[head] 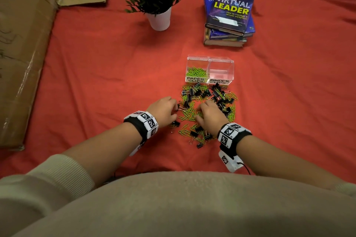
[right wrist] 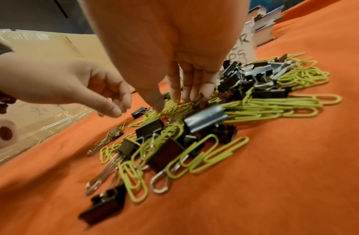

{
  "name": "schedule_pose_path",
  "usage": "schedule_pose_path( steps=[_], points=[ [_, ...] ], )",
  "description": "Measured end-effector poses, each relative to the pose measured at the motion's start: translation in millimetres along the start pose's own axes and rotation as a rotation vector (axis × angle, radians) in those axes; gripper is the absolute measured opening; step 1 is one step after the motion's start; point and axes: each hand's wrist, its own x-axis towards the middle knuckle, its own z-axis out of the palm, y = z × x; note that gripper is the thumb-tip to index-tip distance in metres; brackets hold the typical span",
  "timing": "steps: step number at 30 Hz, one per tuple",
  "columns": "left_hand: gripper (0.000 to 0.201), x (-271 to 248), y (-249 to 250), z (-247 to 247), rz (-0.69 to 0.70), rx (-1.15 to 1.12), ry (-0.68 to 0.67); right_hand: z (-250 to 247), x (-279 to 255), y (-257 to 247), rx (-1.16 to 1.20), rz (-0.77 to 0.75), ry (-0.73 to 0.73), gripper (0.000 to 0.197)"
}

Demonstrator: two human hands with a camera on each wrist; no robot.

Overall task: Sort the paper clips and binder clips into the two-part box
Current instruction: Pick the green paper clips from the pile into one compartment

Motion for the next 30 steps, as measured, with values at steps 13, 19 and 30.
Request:
schedule_pose_path(
  steps=[13,19,30],
  points=[
    [0.037,-12,-3,10,0.036,0.026,-0.106,12,-1,-13,-0.097,-0.126,-0.074,0.035],
    [0.02,-8,-6,12,0.025,0.125,-0.118,9,2,-6,-0.119,-0.113,-0.184,0.024],
    [0.026,-3,-1,19,0.136,0.422,-0.027,-44,32,-6,0.307,0.165,-0.201,0.019]
  ],
)
